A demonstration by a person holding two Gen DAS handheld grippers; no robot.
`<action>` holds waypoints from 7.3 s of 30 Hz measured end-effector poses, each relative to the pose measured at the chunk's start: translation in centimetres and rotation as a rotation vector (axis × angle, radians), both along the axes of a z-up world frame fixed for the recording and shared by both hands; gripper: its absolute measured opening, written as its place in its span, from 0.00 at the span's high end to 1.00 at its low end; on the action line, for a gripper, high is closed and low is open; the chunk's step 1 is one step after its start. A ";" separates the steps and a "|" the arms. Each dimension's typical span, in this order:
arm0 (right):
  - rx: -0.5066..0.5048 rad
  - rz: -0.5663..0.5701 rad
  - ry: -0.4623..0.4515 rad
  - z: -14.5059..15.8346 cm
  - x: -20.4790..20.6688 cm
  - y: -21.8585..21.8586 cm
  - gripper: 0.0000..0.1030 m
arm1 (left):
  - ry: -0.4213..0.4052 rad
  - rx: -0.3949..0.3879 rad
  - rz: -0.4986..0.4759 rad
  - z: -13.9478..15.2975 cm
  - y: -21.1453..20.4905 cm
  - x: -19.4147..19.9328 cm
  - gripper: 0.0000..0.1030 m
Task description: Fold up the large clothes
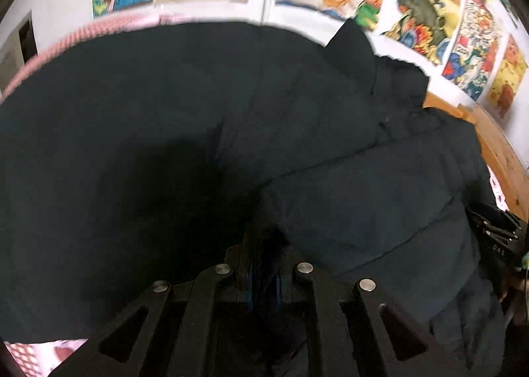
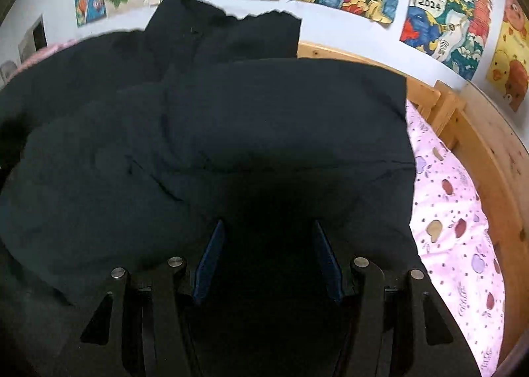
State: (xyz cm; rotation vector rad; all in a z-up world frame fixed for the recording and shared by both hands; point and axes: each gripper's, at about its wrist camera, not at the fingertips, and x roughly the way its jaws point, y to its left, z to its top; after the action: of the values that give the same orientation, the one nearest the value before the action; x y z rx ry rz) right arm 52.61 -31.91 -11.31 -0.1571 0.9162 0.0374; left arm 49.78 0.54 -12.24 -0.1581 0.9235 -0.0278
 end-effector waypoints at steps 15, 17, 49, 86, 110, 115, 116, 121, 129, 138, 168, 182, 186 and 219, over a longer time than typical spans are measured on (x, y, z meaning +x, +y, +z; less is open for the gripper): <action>0.029 0.120 -0.222 4.7 -5.5 3.5 0.27 | -0.105 -0.308 0.014 1.9 5.2 -6.3 0.22; 0.070 0.148 -0.229 7.3 -6.6 4.9 0.24 | -0.123 -0.314 0.036 3.2 6.3 -8.2 0.20; -0.025 0.216 -0.030 2.8 -0.9 27.4 0.10 | -0.211 -0.470 0.836 2.4 29.5 -23.5 0.67; 0.058 -0.044 -0.219 9.6 -3.2 0.5 0.08 | -0.799 0.140 -0.122 26.2 -4.1 -21.1 0.93; 0.345 -0.156 -0.170 3.8 -6.3 -15.3 0.08 | -0.361 -0.067 -0.525 11.0 -19.3 -9.5 0.93; 0.494 -0.109 -0.199 3.5 -7.1 -15.4 0.08 | -0.320 -0.057 -0.572 9.1 -20.2 -9.3 0.89; 0.520 -0.097 -0.197 3.5 -7.1 -15.2 0.08 | -0.311 -0.059 -0.589 8.9 -20.4 -9.4 0.88; 0.567 -0.055 -0.181 2.9 -7.4 -14.0 0.08 | -0.301 -0.082 -0.667 8.8 -20.7 -10.1 0.37; 0.776 -0.025 -0.113 0.2 -8.3 -13.7 0.08 | -0.342 0.033 -0.617 10.8 -18.7 -11.1 0.25; 0.295 0.106 -0.160 3.4 -8.0 -6.9 0.16 | -0.248 0.191 -0.312 10.3 -10.0 -7.2 0.23; 0.024 0.120 0.024 -0.5 -8.0 -0.7 0.13 | -0.059 0.168 -0.220 2.2 -6.2 -2.3 0.04; 0.224 -0.027 -0.176 10.4 -1.2 -4.1 0.13 | -0.180 0.224 -0.182 15.3 -5.5 4.8 0.04; 0.266 -0.037 -0.222 11.1 3.6 -4.0 0.13 | -0.241 0.210 -0.151 18.0 -6.7 10.5 0.04; 0.579 -0.009 -0.354 3.2 20.7 -3.5 0.91 | -0.260 0.144 -0.122 13.9 -11.2 25.9 0.92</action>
State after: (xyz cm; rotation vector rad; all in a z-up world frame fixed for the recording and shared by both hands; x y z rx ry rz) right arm 73.29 -35.45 -8.07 0.3691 0.5237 0.2560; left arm 75.71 -10.70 1.63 0.0357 0.6718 -0.0931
